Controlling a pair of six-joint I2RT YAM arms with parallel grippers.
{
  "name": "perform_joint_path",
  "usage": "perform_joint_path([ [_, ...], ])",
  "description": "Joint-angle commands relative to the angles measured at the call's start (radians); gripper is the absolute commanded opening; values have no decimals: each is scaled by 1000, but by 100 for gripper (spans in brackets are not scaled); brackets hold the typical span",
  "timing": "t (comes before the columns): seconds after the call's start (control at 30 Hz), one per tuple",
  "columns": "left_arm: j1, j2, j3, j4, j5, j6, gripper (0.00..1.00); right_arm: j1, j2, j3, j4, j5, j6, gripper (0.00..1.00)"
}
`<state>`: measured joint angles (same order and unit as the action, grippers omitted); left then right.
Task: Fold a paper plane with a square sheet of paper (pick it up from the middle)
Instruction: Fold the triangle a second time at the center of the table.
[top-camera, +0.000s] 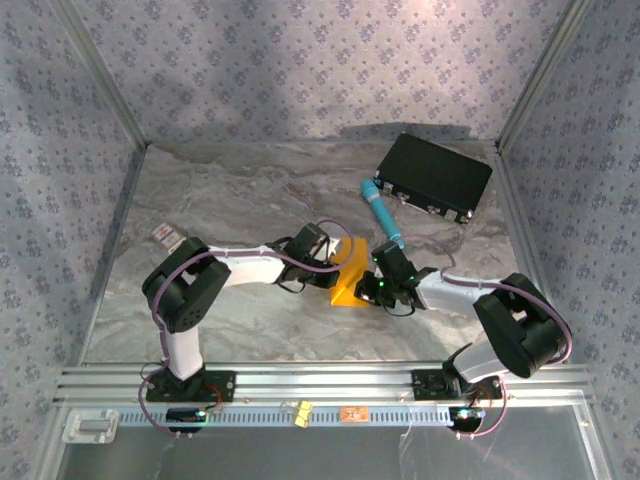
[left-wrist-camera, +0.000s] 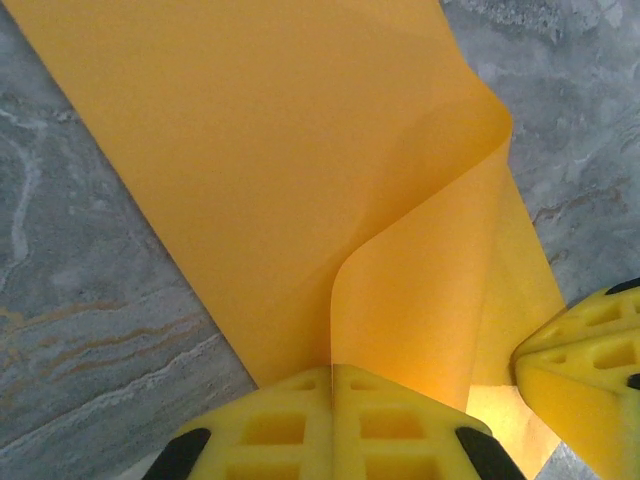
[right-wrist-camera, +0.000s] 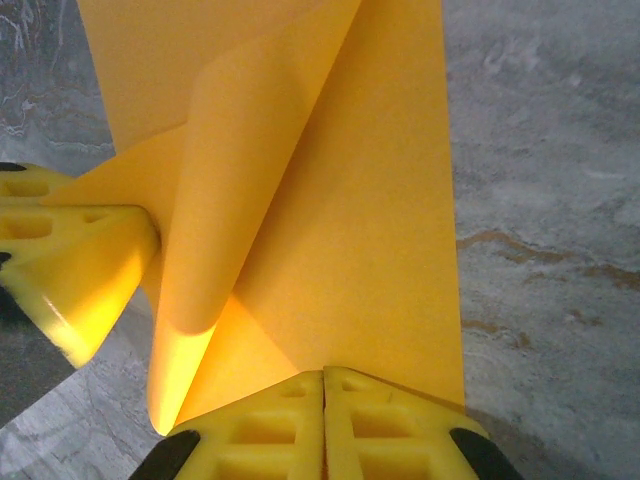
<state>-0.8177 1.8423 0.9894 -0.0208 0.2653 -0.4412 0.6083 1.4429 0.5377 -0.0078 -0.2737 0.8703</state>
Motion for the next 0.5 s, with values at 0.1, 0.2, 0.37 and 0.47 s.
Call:
perform_joint_path([
  [0.1,7,13,28,1,30,13,1,-6,23,-1,-78,13,-18,8],
  [0.2,8,3,22,12,37,15,1,-5,21,-5,-78,13,-18,8],
  [0.37,7,5,19,15,35,19,1,-5,20,-6,-80,13,-18,8],
  [0.47,9,9,16,20,37,19,1,-5,18,-5,-81,13,-19,8],
])
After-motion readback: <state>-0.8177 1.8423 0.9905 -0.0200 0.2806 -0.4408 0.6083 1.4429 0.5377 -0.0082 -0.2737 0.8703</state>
